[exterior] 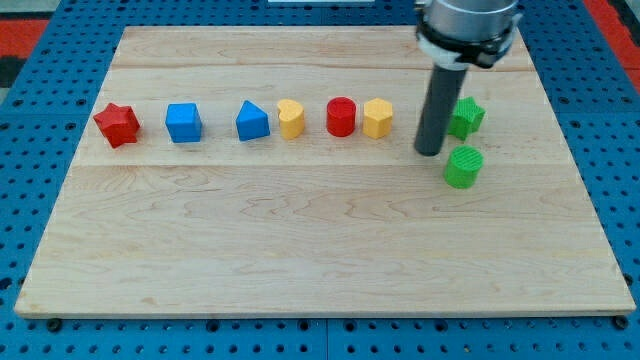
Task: Place the green blocks to the right of the yellow hexagon
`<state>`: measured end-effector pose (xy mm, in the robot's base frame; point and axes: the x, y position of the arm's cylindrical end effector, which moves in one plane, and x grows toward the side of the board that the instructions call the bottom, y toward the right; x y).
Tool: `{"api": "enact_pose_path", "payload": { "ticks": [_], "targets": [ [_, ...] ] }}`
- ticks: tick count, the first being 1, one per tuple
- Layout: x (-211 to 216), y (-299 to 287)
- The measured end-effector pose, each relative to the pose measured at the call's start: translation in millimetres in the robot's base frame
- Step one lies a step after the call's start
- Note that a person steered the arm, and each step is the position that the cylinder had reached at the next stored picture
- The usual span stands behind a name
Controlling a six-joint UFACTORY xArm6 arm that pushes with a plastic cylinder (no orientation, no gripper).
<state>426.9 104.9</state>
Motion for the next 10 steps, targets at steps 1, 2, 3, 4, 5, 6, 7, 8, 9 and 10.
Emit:
{"api": "enact_pose_path", "payload": {
  "ticks": [1,2,3,4,5,6,7,8,9,10],
  "targets": [
    [31,-11],
    [93,15],
    [118,40],
    [103,71],
    [65,64],
    [43,39],
    [27,13],
    [21,13],
    [37,27],
    [50,49]
  ]
}}
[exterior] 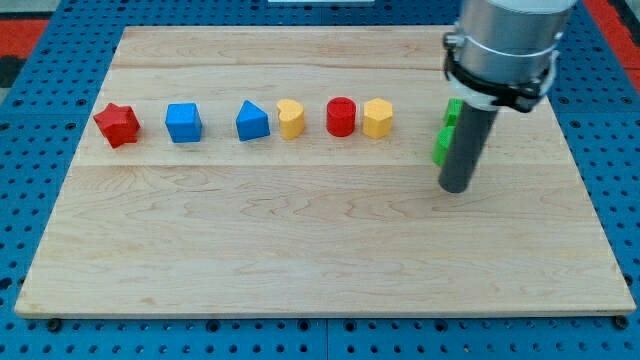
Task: Place the green blocks to the right of the yellow hexagon
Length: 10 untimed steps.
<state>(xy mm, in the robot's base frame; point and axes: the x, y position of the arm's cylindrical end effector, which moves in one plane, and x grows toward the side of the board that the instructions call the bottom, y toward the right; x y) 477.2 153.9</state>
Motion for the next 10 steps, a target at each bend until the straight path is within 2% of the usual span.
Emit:
{"api": "enact_pose_path", "payload": {
  "ticks": [2,3,7,8,9,10],
  "targets": [
    [-41,4],
    [-41,-18],
    [-69,-23],
    [-56,-20],
    [-12,0],
    [-8,3]
  ]
}}
